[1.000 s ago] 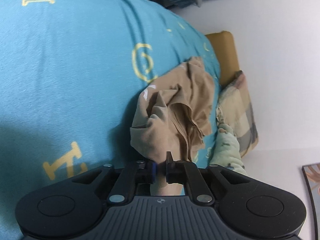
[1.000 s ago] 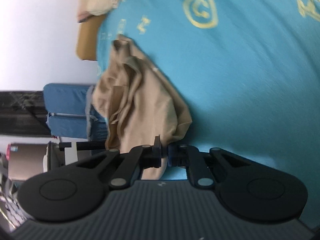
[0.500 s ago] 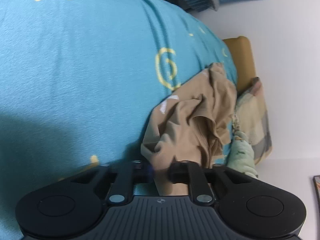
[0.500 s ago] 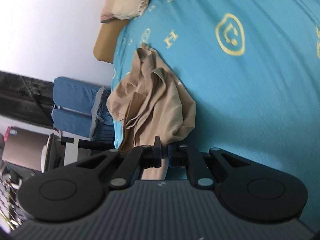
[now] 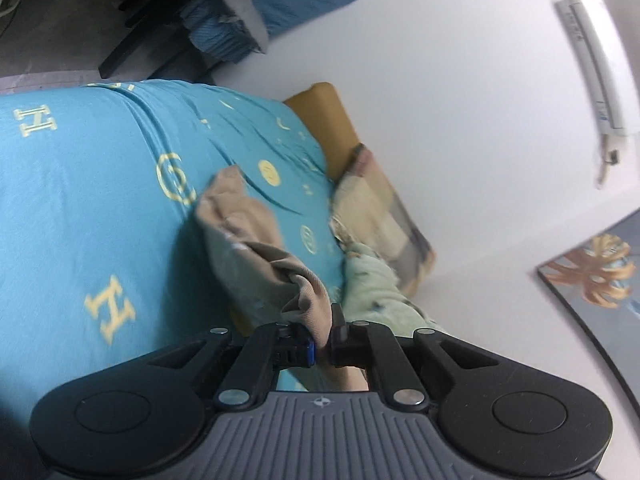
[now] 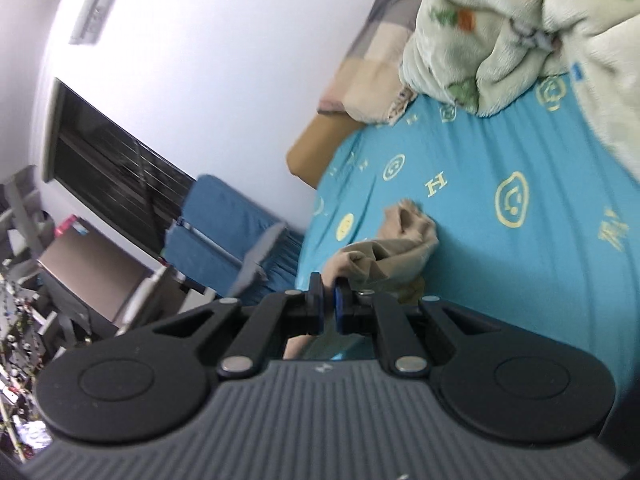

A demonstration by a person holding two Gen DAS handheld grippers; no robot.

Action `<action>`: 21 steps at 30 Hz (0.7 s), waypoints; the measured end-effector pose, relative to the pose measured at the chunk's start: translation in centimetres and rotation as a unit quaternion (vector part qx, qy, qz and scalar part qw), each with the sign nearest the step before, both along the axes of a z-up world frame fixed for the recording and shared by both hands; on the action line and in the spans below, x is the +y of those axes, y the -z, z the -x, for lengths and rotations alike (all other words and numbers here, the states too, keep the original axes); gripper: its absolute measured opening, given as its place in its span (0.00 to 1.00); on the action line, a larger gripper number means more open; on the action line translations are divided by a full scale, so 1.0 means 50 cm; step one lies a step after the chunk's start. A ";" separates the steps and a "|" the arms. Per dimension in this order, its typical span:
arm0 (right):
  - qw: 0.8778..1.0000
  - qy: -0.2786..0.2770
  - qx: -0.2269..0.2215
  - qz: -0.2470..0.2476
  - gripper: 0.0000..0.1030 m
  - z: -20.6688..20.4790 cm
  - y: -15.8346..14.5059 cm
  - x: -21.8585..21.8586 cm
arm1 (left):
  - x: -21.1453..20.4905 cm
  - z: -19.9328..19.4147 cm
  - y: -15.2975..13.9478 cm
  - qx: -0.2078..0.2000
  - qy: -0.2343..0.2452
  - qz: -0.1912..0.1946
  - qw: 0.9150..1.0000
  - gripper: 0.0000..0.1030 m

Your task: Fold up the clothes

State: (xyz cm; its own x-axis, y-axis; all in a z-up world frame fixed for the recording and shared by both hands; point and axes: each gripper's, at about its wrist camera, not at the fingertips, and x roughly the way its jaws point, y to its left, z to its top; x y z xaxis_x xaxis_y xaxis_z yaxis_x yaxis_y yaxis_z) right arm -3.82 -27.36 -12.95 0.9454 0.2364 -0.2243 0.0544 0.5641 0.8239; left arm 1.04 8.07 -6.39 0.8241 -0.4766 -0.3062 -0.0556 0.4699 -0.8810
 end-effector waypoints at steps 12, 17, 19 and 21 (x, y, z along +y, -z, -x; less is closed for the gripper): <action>0.999 -0.004 -0.026 0.026 0.08 0.031 -0.080 0.008 | 0.018 0.065 -0.088 -0.005 0.010 -0.032 0.999 0.07; 0.999 -0.016 0.009 0.029 0.08 -0.110 -0.109 0.003 | 0.008 -0.058 -0.111 0.006 0.017 -0.078 0.997 0.07; 0.999 -0.020 0.027 0.023 0.08 -0.174 -0.098 -0.002 | -0.002 -0.122 -0.108 0.014 0.018 -0.104 0.994 0.07; 0.998 -0.024 0.054 0.000 0.09 -0.233 -0.069 -0.013 | -0.012 -0.188 -0.095 0.025 0.021 -0.128 0.991 0.07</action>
